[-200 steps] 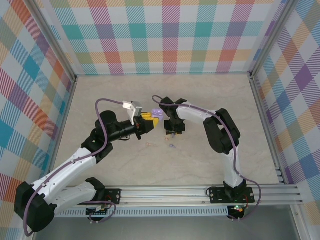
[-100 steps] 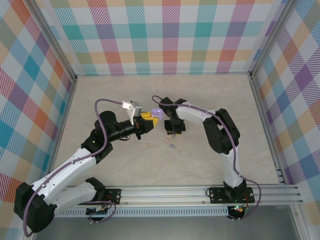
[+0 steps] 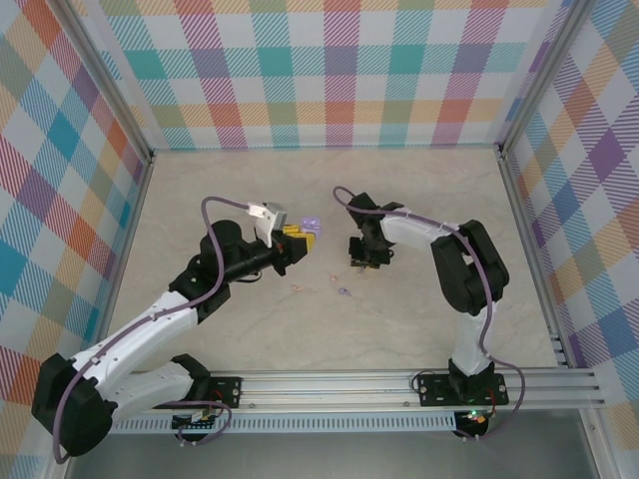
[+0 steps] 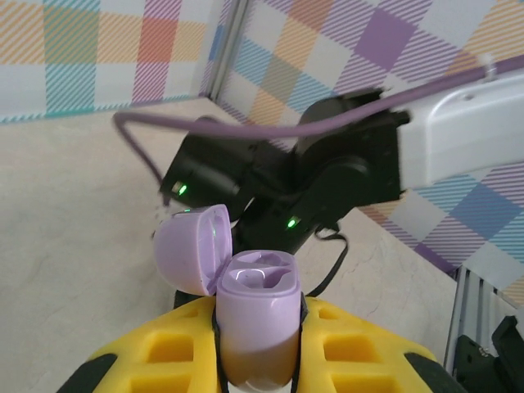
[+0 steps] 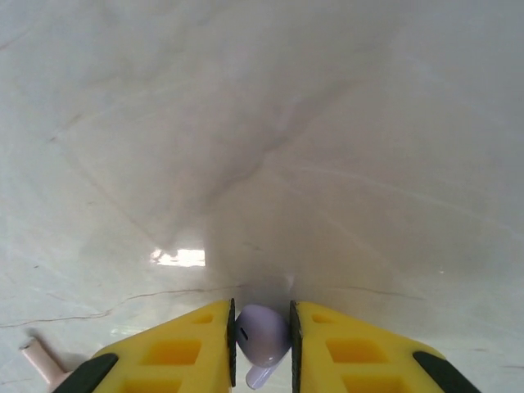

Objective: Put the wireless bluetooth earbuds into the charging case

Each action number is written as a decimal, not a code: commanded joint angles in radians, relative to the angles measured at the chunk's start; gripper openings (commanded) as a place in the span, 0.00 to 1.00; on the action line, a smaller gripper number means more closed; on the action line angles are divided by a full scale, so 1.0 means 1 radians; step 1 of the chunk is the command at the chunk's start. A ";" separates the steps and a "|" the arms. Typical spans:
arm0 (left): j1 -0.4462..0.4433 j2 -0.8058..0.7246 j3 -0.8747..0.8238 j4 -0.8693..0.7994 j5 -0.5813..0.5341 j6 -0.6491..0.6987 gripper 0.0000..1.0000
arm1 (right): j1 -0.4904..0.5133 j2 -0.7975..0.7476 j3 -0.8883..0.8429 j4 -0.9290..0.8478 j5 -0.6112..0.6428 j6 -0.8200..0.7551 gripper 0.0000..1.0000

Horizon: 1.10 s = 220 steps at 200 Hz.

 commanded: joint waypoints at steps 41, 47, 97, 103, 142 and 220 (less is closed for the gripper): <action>-0.006 0.101 0.008 -0.007 -0.023 -0.019 0.19 | -0.034 -0.093 -0.088 0.080 -0.048 -0.036 0.23; -0.005 0.109 0.010 -0.012 -0.022 -0.019 0.19 | -0.034 -0.101 -0.095 0.085 -0.045 -0.038 0.23; -0.003 0.155 0.005 -0.015 -0.039 -0.033 0.19 | -0.036 -0.163 -0.119 0.099 0.011 -0.071 0.22; -0.003 0.161 0.005 -0.014 -0.039 -0.034 0.19 | -0.036 -0.175 -0.125 0.103 0.014 -0.076 0.22; -0.003 0.190 -0.004 0.009 -0.024 -0.039 0.19 | -0.035 -0.286 -0.177 0.146 0.010 -0.091 0.21; -0.004 0.246 -0.011 0.081 0.026 -0.054 0.19 | -0.034 -0.500 -0.227 0.210 -0.065 -0.151 0.21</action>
